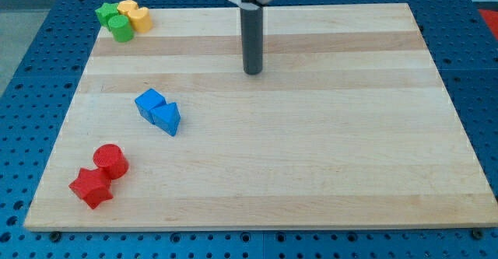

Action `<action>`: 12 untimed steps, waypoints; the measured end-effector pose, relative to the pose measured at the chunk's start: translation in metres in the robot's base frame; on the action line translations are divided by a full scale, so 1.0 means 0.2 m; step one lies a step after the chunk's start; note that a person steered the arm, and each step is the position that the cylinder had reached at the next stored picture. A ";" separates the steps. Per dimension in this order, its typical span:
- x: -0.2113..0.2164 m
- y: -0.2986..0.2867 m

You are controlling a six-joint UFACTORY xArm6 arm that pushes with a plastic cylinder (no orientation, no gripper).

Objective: Point your arm to the green star

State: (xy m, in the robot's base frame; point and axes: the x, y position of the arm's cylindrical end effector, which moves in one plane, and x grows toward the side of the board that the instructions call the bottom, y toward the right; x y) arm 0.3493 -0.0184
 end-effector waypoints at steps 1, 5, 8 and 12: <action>-0.08 -0.12; -0.06 -1.41; -0.40 -1.43; -0.47 -1.14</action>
